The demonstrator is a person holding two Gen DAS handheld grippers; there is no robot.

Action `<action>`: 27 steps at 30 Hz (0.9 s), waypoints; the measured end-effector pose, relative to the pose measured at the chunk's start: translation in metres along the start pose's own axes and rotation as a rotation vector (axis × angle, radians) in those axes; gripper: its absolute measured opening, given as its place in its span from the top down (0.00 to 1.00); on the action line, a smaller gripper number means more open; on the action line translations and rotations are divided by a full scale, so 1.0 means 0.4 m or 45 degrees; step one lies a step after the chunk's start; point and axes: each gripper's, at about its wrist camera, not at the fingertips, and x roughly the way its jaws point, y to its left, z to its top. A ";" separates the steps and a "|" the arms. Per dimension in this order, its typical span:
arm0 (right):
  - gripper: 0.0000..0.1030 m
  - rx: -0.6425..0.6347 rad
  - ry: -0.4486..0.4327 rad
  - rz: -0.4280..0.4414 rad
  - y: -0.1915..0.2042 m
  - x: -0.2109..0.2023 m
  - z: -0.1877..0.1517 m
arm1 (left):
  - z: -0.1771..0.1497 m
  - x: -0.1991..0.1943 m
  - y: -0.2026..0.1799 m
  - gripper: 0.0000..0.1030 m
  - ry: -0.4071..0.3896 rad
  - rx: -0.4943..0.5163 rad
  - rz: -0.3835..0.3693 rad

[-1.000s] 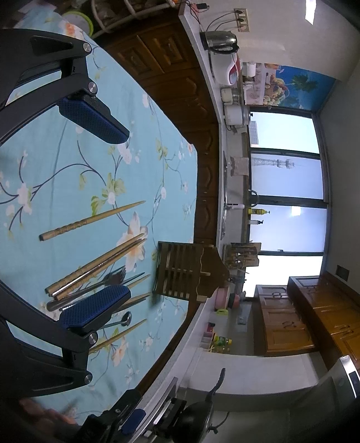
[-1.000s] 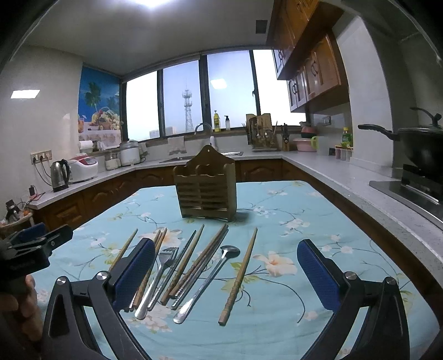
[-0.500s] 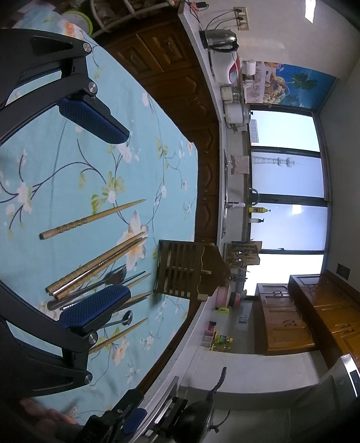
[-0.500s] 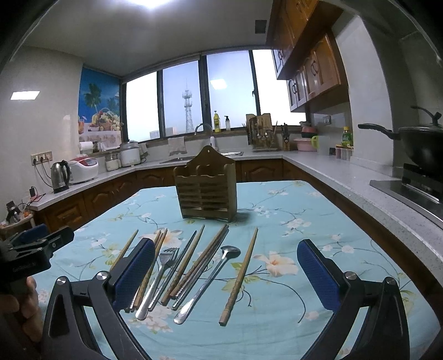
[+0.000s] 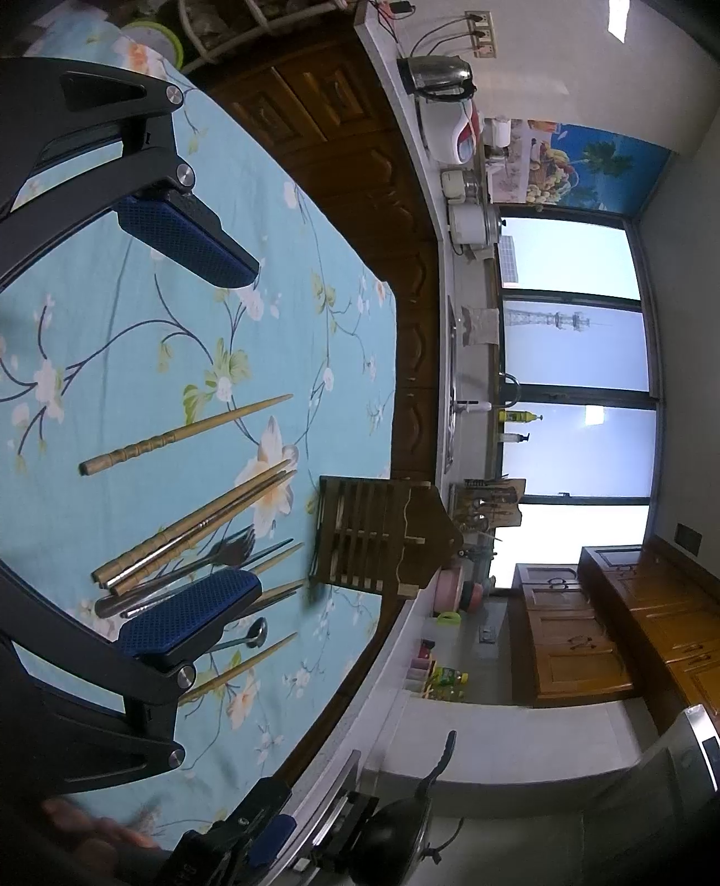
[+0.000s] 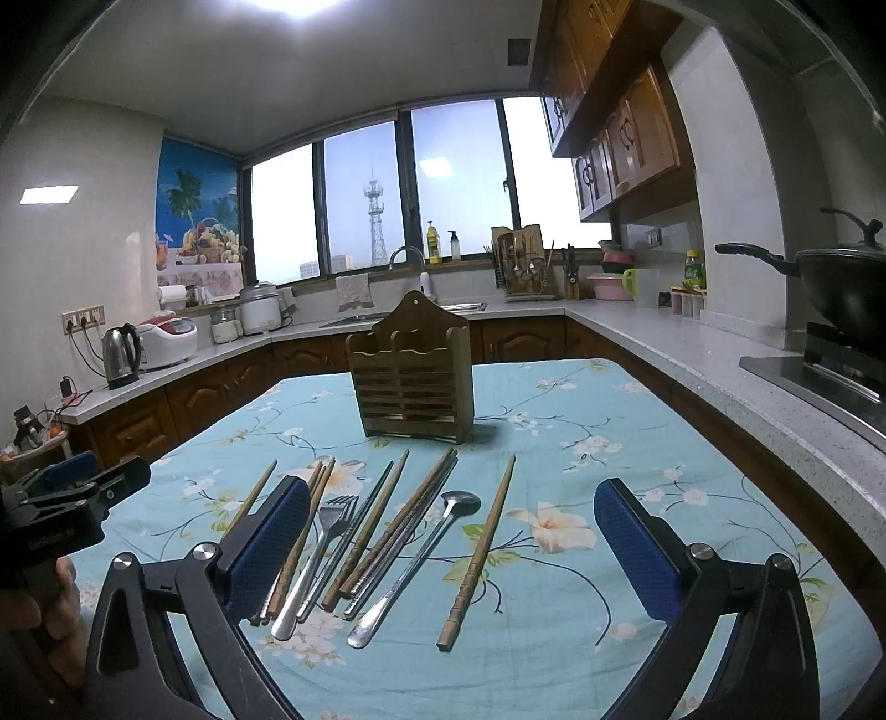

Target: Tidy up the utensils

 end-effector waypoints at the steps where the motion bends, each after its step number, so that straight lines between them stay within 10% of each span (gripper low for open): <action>1: 0.00 0.000 -0.001 -0.002 0.000 -0.001 0.000 | 0.000 0.000 0.000 0.00 0.000 0.000 0.000; 14: 0.00 0.005 0.014 0.005 -0.006 0.005 -0.007 | 0.010 0.023 0.009 0.00 0.058 -0.037 -0.049; 27: 0.01 0.120 0.152 0.112 -0.029 0.066 0.031 | 0.052 0.120 0.002 0.12 0.252 -0.095 -0.297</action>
